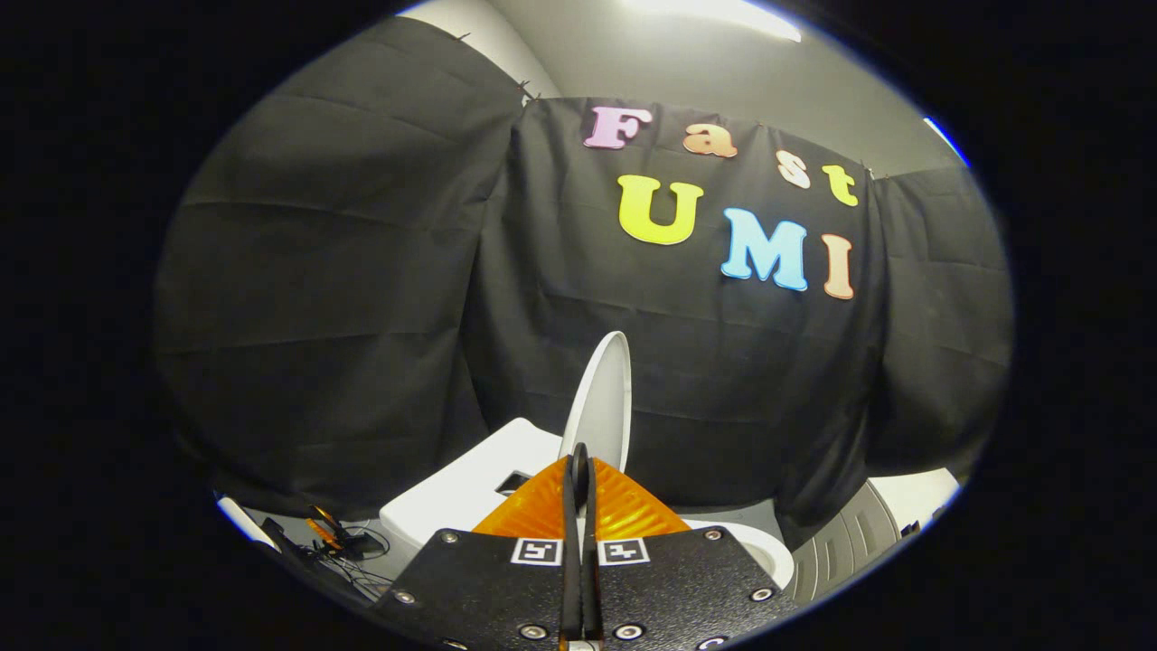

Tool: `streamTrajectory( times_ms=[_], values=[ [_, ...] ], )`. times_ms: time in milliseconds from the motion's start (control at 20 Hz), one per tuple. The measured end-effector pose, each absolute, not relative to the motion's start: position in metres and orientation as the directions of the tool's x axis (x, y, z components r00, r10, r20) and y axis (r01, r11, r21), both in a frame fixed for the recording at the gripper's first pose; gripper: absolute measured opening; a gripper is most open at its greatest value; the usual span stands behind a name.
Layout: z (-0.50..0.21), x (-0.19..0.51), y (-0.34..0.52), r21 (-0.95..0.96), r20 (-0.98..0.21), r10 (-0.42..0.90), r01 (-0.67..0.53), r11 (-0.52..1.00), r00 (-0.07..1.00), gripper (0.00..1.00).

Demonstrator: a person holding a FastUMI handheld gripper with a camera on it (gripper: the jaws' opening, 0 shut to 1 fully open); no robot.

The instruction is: Open the toilet lid.

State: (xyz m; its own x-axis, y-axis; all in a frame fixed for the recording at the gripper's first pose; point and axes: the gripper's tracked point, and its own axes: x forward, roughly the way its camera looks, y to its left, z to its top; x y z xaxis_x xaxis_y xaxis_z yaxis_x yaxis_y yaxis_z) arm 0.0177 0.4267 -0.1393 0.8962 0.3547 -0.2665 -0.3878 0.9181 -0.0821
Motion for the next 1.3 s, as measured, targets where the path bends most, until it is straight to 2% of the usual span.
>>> streamTrajectory(
  times_ms=[550,750,850,950,1100,1150,1200,1300],
  values=[
    [-0.141,0.014,0.465,-0.276,-0.270,0.362,-0.431,0.859,0.892,0.00],
    [-0.143,0.014,0.468,-0.253,-0.266,0.365,-0.430,0.867,0.892,0.00],
    [-0.143,0.012,0.475,-0.220,-0.260,0.408,-0.466,0.857,0.875,0.06],
    [-0.136,0.007,0.474,-0.221,-0.235,0.436,-0.484,0.847,0.869,0.18],
    [-0.120,0.015,0.458,-0.199,-0.169,0.456,-0.484,0.852,0.874,0.48],
    [-0.113,0.017,0.451,-0.172,-0.144,0.468,-0.488,0.856,0.872,0.55],
    [-0.104,0.019,0.443,-0.136,-0.115,0.479,-0.491,0.860,0.870,0.73],
    [-0.086,0.031,0.426,-0.066,-0.067,0.477,-0.480,0.875,0.877,0.91]
  ],
)
